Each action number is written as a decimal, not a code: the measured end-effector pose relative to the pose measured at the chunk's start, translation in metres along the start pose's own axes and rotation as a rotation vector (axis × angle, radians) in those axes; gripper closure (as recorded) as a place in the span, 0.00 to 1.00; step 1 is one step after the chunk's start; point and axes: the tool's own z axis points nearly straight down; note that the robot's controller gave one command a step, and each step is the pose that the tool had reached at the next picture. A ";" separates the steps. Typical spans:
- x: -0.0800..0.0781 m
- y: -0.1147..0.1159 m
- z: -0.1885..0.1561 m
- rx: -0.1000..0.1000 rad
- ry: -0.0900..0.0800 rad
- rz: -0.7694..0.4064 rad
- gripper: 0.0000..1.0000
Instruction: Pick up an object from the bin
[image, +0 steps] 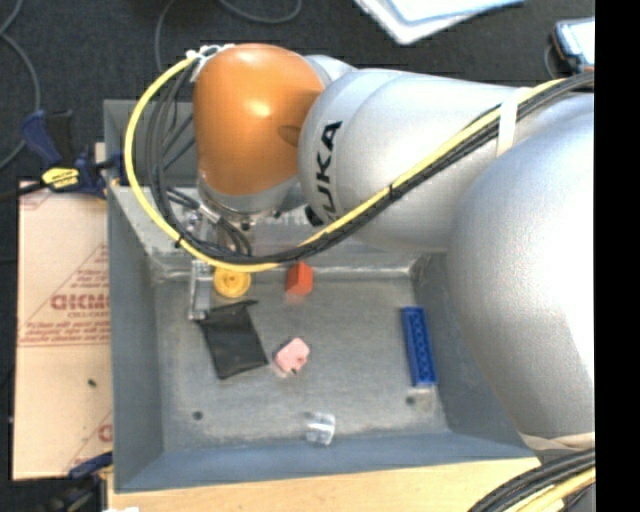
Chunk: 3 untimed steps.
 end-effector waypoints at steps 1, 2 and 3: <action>0.026 -0.048 0.055 0.005 0.012 0.046 0.00; 0.039 -0.053 0.060 0.000 -0.001 -0.151 0.00; 0.042 -0.056 0.126 0.002 0.004 -0.337 0.00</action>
Offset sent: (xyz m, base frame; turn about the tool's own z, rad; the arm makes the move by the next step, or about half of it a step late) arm -0.0471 -0.0576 -0.0656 -0.2395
